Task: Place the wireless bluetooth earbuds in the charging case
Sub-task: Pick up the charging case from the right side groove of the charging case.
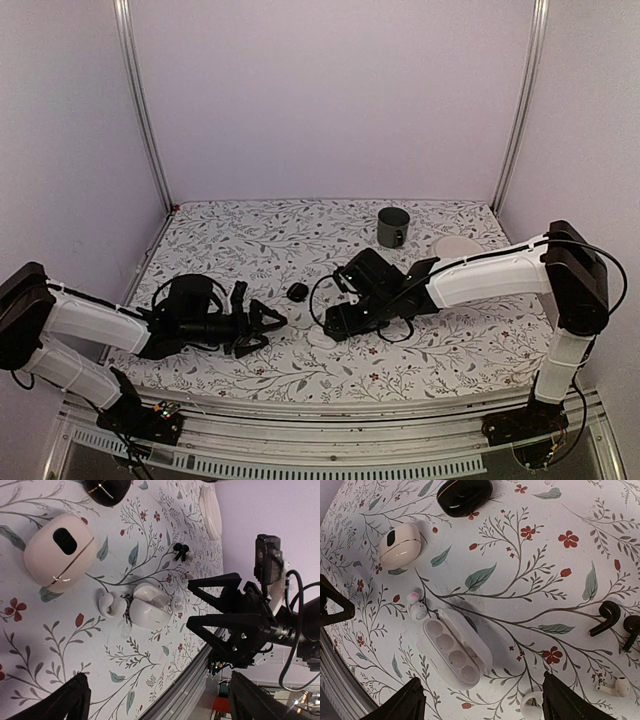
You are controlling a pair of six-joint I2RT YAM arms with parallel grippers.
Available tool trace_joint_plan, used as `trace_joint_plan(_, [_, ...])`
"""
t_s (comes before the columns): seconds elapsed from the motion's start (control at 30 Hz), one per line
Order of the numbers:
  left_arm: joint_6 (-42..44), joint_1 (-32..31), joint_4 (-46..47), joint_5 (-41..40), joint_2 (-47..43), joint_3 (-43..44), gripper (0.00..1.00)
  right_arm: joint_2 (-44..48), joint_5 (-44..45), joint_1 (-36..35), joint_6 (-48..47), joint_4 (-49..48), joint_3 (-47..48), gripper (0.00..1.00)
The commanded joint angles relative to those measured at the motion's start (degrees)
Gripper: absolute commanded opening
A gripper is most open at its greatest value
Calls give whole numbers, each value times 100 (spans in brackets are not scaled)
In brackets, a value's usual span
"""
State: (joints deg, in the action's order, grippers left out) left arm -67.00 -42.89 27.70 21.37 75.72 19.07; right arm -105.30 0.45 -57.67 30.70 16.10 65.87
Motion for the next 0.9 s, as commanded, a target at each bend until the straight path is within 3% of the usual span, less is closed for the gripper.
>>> trace_joint_plan(0.0, [-64,-67,594,420,320,137,96,76,234,15,7,439,176,78])
trace_joint_plan(0.17, [67,33,411,305,225,176,96,56,269,-229,-198,628,295,75])
trace_joint_plan(0.43, [464,813,-52,850,20,387,96,-219,195,-350,-1635,180,506,72])
trace_joint_plan(0.7, [691,1212,-582,951,-339,536,96,-379,97,-349,-2300,133,648,72])
trace_joint_plan(0.87, [706,1371,-656,984,-480,512,96,-591,109,-393,-2501,310,809,62])
